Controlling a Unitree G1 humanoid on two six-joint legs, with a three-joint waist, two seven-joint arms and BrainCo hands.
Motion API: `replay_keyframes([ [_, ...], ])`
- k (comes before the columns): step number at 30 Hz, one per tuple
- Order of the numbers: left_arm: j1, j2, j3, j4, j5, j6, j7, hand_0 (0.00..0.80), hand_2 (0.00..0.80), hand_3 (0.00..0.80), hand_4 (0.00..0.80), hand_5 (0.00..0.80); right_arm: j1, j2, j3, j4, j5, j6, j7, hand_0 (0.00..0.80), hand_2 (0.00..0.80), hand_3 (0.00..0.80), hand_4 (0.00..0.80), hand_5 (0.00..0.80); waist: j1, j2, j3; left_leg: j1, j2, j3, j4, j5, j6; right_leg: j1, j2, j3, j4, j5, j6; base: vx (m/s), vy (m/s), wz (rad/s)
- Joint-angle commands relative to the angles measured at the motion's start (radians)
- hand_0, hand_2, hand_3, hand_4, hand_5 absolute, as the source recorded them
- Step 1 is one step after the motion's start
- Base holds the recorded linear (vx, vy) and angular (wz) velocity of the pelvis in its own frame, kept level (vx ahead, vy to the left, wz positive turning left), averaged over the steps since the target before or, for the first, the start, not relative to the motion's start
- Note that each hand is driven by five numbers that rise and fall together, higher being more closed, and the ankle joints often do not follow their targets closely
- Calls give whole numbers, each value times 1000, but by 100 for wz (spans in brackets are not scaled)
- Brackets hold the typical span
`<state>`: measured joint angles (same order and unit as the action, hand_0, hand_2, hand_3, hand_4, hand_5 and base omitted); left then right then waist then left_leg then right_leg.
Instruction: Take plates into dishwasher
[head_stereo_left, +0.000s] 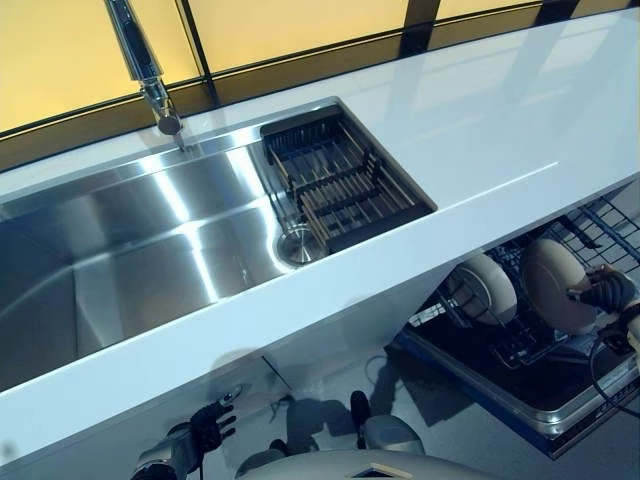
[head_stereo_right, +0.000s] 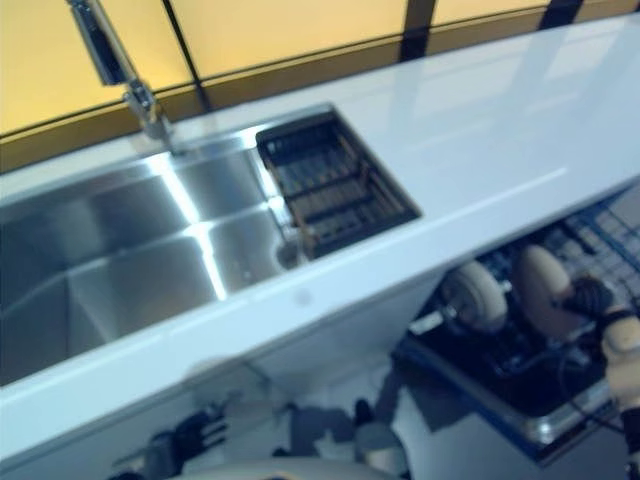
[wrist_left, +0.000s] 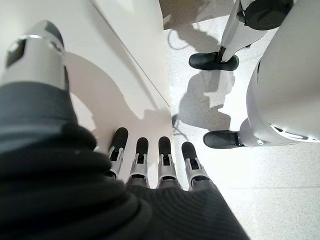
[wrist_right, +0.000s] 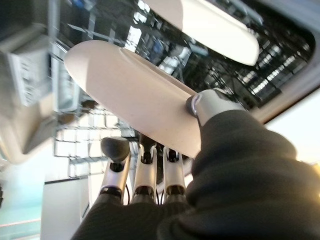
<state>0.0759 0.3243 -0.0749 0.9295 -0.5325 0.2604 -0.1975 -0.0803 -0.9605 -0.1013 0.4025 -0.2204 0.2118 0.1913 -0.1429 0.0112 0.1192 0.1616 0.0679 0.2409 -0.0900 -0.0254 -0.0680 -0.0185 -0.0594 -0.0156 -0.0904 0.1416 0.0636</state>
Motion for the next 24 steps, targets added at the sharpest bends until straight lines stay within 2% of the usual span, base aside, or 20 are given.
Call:
replay_keyframes([
  [1,-47,54,9,7,-1,3,0,0,0,0,0,0,-155,-75,44,41,10,11,-32,800,800,800,800,800,35,-46,0,-36,-38,-34,10,2,50,52,-16,-47,27,-53,73,6,-14,4],
  [14,-66,47,4,-8,-22,25,18,0,0,0,0,0,-231,-17,151,105,28,17,21,800,800,800,800,800,59,-36,12,-33,-36,-48,17,5,50,67,-25,-70,36,-66,63,7,-8,5],
  [15,-68,46,4,-7,-40,36,52,0,0,0,0,0,-235,-11,157,110,31,17,23,800,800,800,800,800,60,-34,13,-33,-36,-49,17,4,50,68,-26,-72,36,-67,63,0,0,0],
  [18,-75,0,-2,72,-21,-51,59,0,0,0,0,0,-238,35,184,124,57,23,9,800,800,800,800,800,59,-40,16,-34,-35,-50,19,1,48,69,-27,-75,38,-72,61,-3,-12,0],
  [24,-63,6,-8,17,-28,-14,66,0,0,0,0,0,-241,66,186,152,85,50,45,800,800,800,800,800,67,-32,18,-29,-38,-56,20,1,44,78,-33,-83,37,-71,63,13,11,4],
])
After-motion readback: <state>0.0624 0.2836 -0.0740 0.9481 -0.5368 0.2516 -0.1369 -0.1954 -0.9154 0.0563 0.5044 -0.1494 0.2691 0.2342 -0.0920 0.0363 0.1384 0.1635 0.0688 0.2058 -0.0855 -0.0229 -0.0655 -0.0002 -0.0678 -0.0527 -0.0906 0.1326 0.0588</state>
